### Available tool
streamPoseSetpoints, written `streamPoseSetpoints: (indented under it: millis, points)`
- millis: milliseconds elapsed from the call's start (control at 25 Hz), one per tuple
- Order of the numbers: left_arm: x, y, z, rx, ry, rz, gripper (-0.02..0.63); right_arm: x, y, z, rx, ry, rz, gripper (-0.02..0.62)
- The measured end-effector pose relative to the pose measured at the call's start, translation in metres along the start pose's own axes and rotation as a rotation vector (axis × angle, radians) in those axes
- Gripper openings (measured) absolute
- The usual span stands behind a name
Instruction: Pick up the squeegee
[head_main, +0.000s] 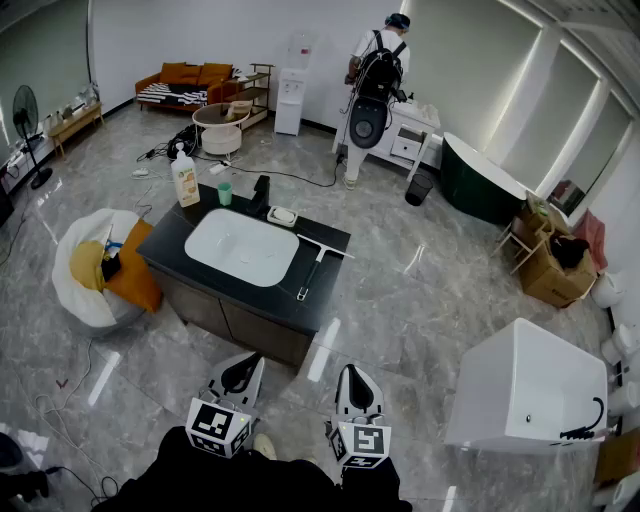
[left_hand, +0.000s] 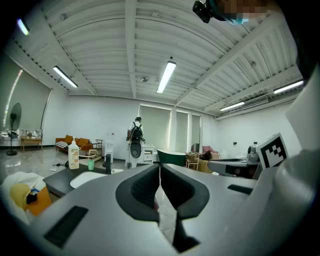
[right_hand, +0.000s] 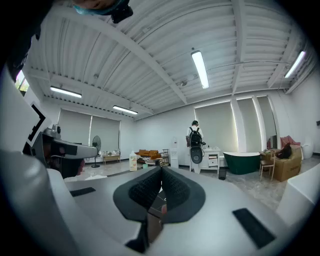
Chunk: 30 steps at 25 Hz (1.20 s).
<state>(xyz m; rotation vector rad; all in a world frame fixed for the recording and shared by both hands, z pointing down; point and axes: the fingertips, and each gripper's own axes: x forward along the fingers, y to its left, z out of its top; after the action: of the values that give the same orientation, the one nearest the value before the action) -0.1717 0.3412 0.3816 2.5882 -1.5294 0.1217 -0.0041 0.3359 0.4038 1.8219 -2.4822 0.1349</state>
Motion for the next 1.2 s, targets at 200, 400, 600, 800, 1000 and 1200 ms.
streamPoseSetpoints:
  millis: [200,400,600,800,1000,1200]
  points:
    - [-0.001,-0.002,-0.001,-0.002,0.002,-0.006,0.028,-0.003,-0.001,0.004,0.024,-0.012,-0.011,0.015]
    - [0.003,-0.003,-0.003,-0.005,0.003,-0.016,0.029,-0.004,-0.005,0.001,0.016,-0.007,-0.024,0.015]
    - [0.014,-0.007,-0.006,-0.005,0.011,-0.03,0.028,0.0,-0.015,-0.001,0.033,-0.006,-0.036,0.015]
    - [0.037,-0.01,-0.01,-0.003,0.031,-0.037,0.028,0.011,-0.032,-0.007,0.051,0.007,-0.043,0.015]
    - [0.074,-0.013,-0.01,-0.006,0.037,-0.014,0.028,0.04,-0.063,-0.007,0.056,0.007,-0.021,0.015]
    - [0.125,-0.005,0.001,-0.01,0.034,0.03,0.029,0.091,-0.097,0.003,0.056,0.01,0.025,0.015]
